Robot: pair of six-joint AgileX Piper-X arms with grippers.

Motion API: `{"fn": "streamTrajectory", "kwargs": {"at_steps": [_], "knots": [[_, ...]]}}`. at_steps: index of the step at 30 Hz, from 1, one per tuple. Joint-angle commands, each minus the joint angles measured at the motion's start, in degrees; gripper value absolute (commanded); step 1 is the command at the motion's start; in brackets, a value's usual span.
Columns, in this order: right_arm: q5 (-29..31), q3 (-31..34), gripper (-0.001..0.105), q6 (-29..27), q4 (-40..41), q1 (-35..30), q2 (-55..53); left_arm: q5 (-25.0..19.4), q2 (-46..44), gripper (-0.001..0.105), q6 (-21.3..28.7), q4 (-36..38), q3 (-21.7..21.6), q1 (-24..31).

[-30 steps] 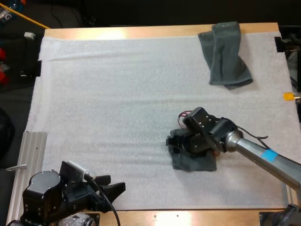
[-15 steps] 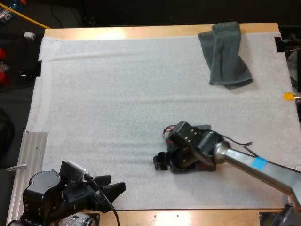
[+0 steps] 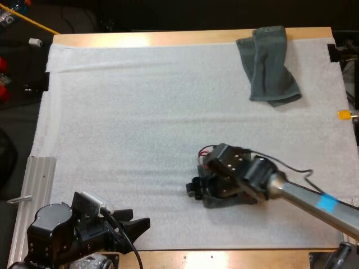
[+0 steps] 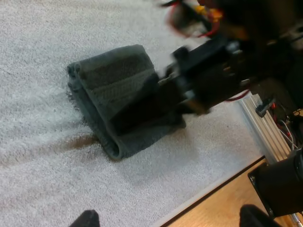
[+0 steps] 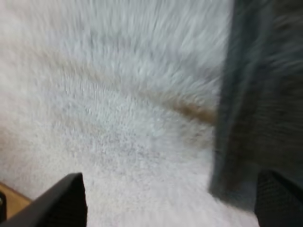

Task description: Pick towel from pile, fold and stack

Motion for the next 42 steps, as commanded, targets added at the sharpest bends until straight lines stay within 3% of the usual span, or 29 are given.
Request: {"fn": "streamTrajectory", "kwargs": {"at_steps": [1, 14, 17, 22, 28, 35, 42], "knots": [[2.2, -0.4, 0.071, -1.2, 2.6, 0.0, -2.4, 0.3, -0.3, 0.058, -0.1, -0.1, -0.4, -0.1], [12.2, -0.4, 0.071, -2.9, 21.5, 0.0, -29.7, 0.1, -0.1, 0.058, -0.1, -3.2, 1.3, -0.1], [12.2, -0.4, 0.071, -2.3, 24.7, 0.0, -35.5, -2.9, -0.1, 0.058, -0.1, -3.5, 1.3, -0.1], [14.1, -0.4, 0.071, -2.1, 30.0, 0.0, -42.2, -5.6, 1.3, 0.073, -0.2, -6.9, 1.3, -0.1], [20.1, -0.4, 0.071, -2.1, 35.7, 0.0, -48.7, -5.4, 9.2, 0.072, -1.0, -11.1, 1.3, -0.1], [21.0, -0.4, 0.071, -2.1, 35.6, 0.0, -51.5, 0.5, 23.3, 0.072, -1.8, -17.9, 1.3, -0.3], [21.2, -0.4, 0.071, -2.1, 35.3, 0.0, -51.5, 0.2, 34.4, 0.071, -1.8, -23.4, 1.3, -4.0]]}}
